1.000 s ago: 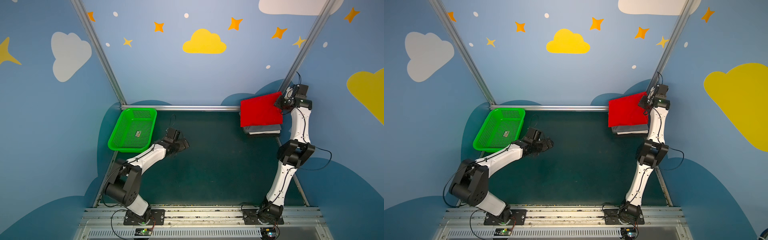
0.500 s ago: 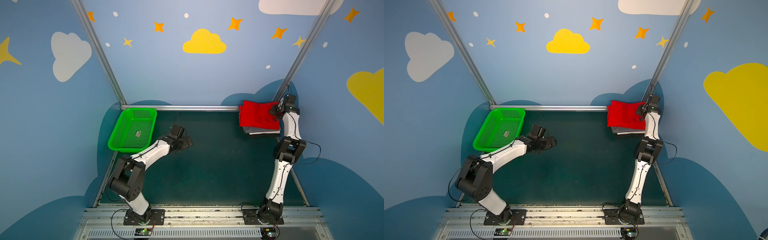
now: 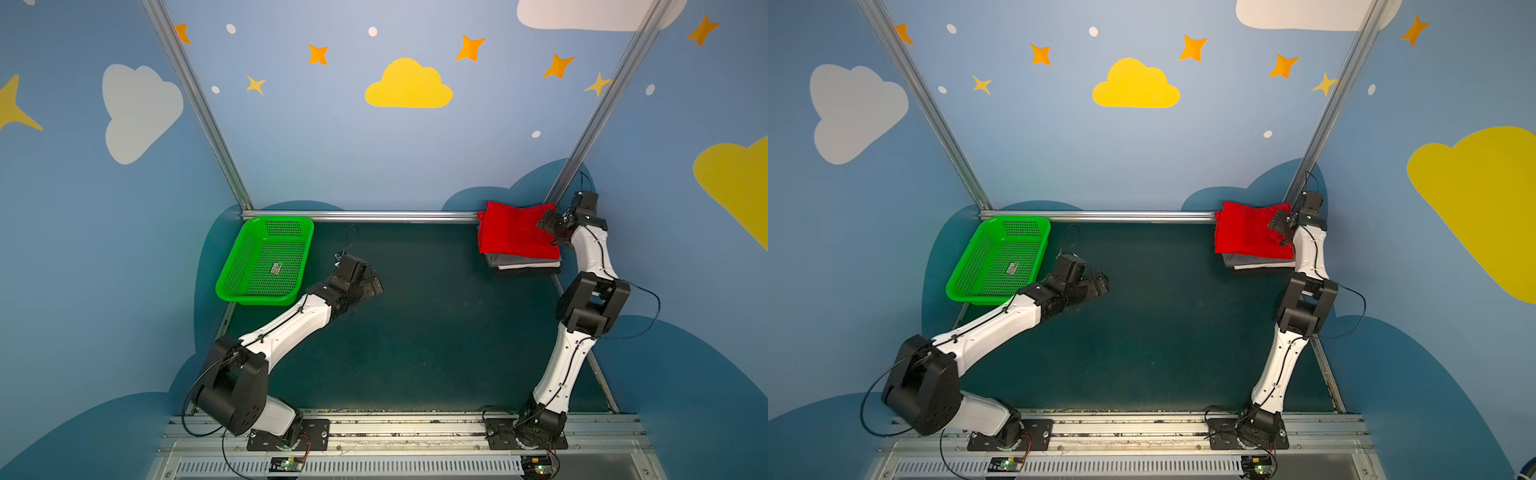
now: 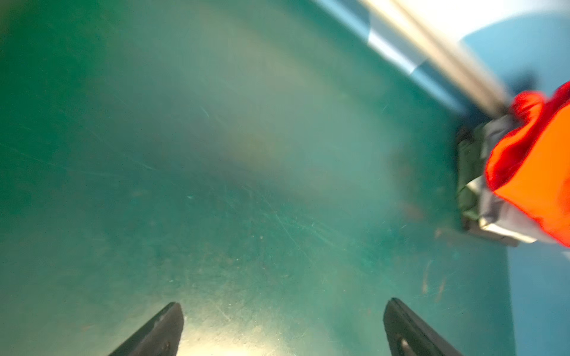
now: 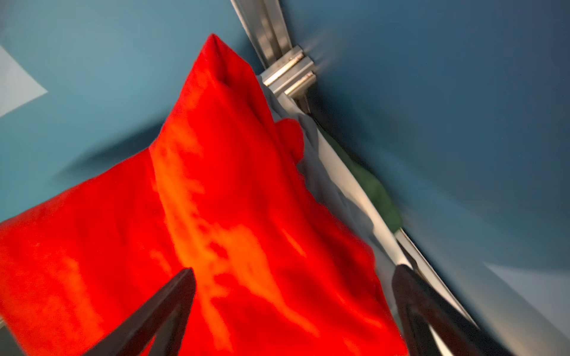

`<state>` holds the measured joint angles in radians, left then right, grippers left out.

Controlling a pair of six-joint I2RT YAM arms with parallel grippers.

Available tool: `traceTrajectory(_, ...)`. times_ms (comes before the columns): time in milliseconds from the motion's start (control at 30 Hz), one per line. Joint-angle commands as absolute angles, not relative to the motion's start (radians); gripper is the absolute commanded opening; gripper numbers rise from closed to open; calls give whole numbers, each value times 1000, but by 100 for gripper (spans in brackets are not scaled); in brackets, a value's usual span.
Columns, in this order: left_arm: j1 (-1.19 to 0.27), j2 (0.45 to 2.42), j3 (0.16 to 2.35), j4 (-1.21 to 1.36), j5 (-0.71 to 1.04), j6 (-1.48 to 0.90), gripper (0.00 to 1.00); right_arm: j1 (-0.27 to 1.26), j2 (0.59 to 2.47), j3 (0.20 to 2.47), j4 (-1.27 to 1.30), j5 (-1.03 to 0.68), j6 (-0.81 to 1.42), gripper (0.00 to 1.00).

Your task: Fold and stack the t-shirts

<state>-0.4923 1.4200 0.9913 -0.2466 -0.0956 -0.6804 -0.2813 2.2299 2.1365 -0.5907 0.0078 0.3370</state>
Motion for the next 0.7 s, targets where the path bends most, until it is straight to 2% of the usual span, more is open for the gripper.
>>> traceTrajectory(0,-495,1327,937,-203,-215,-644,100,-256,2103,1976,-481,38,388,97)
traceTrajectory(133,-494,1196,857,-192,-335,-599,100,-232,1972,1733,-337,-9,420,97)
traceTrajectory(233,-484,1102,815,-210,-491,-557,100,-184,1833,1528,-238,-11,426,98)
traceTrajectory(367,-422,1012,679,-56,-652,-419,100,-82,1638,1216,-10,22,455,97)
traceTrajectory(533,-301,1041,513,167,-714,-316,100,136,1465,933,214,409,238,97)
traceTrajectory(600,-275,1063,459,248,-711,-271,100,185,1408,832,313,475,172,97)
traceTrajectory(667,-258,1094,409,360,-689,-207,100,190,1392,769,379,464,162,97)
